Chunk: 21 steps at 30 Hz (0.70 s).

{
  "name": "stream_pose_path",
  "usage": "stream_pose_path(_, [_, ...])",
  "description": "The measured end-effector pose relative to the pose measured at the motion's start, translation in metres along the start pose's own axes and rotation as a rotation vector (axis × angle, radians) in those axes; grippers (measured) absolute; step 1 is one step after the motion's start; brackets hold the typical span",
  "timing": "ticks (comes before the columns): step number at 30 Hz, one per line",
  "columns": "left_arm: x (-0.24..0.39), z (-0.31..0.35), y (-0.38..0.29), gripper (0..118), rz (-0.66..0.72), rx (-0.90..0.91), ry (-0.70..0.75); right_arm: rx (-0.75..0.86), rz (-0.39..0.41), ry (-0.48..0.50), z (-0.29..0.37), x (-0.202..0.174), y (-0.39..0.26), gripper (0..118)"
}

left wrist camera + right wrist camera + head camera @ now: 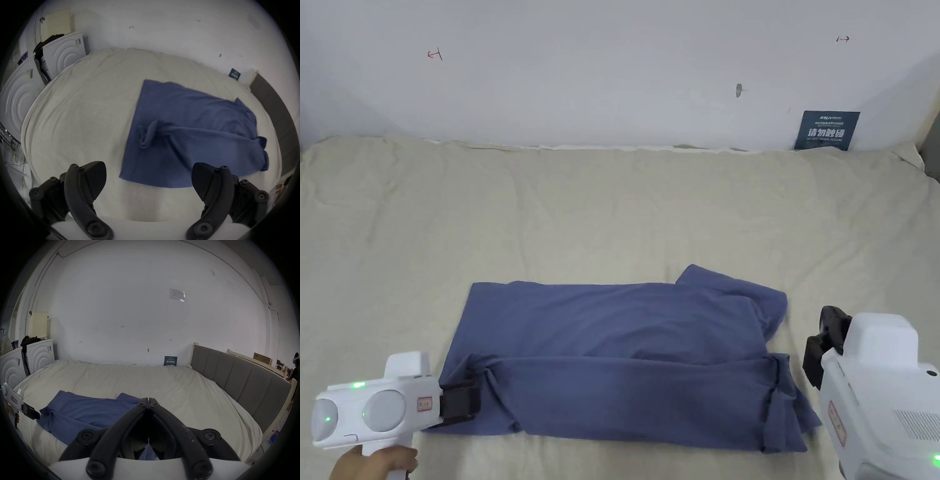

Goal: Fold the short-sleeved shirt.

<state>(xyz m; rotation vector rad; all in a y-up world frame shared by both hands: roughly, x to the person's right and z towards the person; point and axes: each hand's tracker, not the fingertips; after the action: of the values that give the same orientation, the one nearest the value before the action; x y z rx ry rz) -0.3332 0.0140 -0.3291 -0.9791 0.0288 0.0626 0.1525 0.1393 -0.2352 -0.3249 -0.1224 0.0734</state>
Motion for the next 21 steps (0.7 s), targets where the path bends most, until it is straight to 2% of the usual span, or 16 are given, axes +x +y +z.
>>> stream_pose_path(2, [-0.002, -0.013, -0.006, 105, -0.002, -0.039, 0.024, -0.021, -0.003, 0.005, -0.007, -0.002, -0.004, 1])
stream_pose_path(3, [-0.003, -0.019, -0.008, 98, -0.003, -0.051, 0.026, -0.031, -0.003, 0.007, -0.009, -0.003, -0.006, 1])
stream_pose_path(5, [-0.003, -0.03, -0.016, 70, -0.016, -0.07, 0.018, -0.057, -0.006, 0.013, -0.015, -0.002, -0.011, 1])
stream_pose_path(6, [-0.001, -0.034, -0.018, 46, -0.019, -0.083, 0.022, -0.068, -0.009, 0.013, -0.017, -0.002, -0.013, 1])
stream_pose_path(8, [0.006, -0.028, -0.019, 40, -0.026, -0.041, 0.041, -0.12, -0.013, 0.011, -0.023, 0.002, -0.02, 2])
stream_pose_path(9, [0.009, -0.024, -0.021, 19, -0.03, -0.045, 0.012, -0.164, -0.019, 0.008, -0.029, 0.004, -0.024, 2])
stream_pose_path(10, [0.011, -0.023, -0.02, 5, -0.031, -0.043, -0.028, -0.205, -0.031, 0.006, -0.035, 0.007, -0.03, 4])
stream_pose_path(11, [0.014, -0.022, -0.018, 5, -0.026, -0.046, -0.033, -0.252, -0.041, -0.003, -0.041, 0.011, -0.036, 10])
stream_pose_path(12, [0.017, -0.022, -0.016, 5, -0.031, -0.048, -0.02, -0.291, -0.054, 0.003, -0.047, 0.014, -0.043, 25])
stream_pose_path(14, [0.018, -0.014, -0.014, 5, -0.062, -0.007, -0.021, -0.42, -0.079, 0.007, -0.066, 0.021, -0.062, 58])
stream_pose_path(15, [0.018, -0.008, -0.012, 5, -0.058, 0.016, -0.02, -0.473, -0.097, 0.006, -0.074, 0.023, -0.073, 81])
stream_pose_path(16, [0.016, -0.002, -0.01, 5, -0.051, 0.03, -0.032, -0.525, -0.097, 0.004, -0.083, 0.024, -0.083, 97])
stream_pose_path(17, [0.015, 0.004, -0.009, 5, -0.038, 0.043, -0.048, -0.571, -0.107, 0.002, -0.091, 0.025, -0.094, 108])
stream_pose_path(20, [0.012, 0.015, -0.006, 5, -0.026, 0.06, -0.06, -0.644, -0.101, -0.003, -0.112, 0.024, -0.123, 107])
stream_pose_path(21, [0.012, 0.017, -0.005, 5, -0.025, 0.066, -0.061, -0.672, -0.084, 0.005, -0.118, 0.023, -0.13, 99])
